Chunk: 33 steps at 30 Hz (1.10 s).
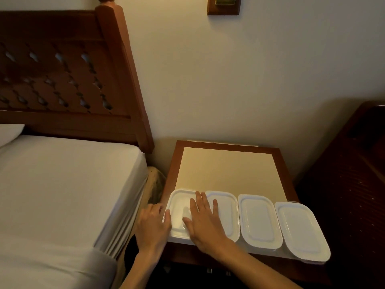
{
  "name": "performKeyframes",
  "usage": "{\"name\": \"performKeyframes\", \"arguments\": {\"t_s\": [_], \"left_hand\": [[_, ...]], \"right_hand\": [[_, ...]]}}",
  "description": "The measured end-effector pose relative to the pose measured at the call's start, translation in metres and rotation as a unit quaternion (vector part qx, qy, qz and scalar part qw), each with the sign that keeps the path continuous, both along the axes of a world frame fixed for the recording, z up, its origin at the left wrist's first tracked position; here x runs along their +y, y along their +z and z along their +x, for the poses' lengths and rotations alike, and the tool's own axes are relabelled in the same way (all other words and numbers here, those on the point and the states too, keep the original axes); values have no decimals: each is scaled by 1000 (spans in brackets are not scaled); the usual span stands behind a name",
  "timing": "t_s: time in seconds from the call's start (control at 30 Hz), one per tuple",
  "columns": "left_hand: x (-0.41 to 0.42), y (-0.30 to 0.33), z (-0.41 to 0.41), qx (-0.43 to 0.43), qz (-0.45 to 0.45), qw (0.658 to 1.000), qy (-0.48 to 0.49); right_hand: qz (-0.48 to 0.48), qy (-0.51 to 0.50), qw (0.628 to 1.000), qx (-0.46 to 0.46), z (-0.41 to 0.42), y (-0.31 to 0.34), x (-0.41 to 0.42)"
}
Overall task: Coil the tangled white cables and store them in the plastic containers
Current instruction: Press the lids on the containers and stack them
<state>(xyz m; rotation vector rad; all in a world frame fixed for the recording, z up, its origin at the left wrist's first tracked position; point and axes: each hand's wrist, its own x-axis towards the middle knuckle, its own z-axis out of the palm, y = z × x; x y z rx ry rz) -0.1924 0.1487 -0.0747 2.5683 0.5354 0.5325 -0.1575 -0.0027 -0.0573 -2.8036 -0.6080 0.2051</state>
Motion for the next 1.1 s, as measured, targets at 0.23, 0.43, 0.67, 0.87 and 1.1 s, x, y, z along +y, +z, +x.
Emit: {"name": "performKeyframes", "arguments": {"t_s": [0.23,0.43,0.67,0.87,1.1], "left_hand": [[14,-13,36,114,-9,962,-247],[15,-27,38,123,-10,956,-265],[11,-29,36,127,33,961,-245],[10,-19,37,182,64,954,-231],[-5,-13,31,194,113,940,-257]], "right_hand": [[-55,-15,998,6,5,-12,4],[-66,-21,998,-1,7,-27,10],[-80,-17,996,22,4,-27,10],[71,-39,997,-5,12,-9,-20],[-2,-51,999,10,1,-15,-52]]}}
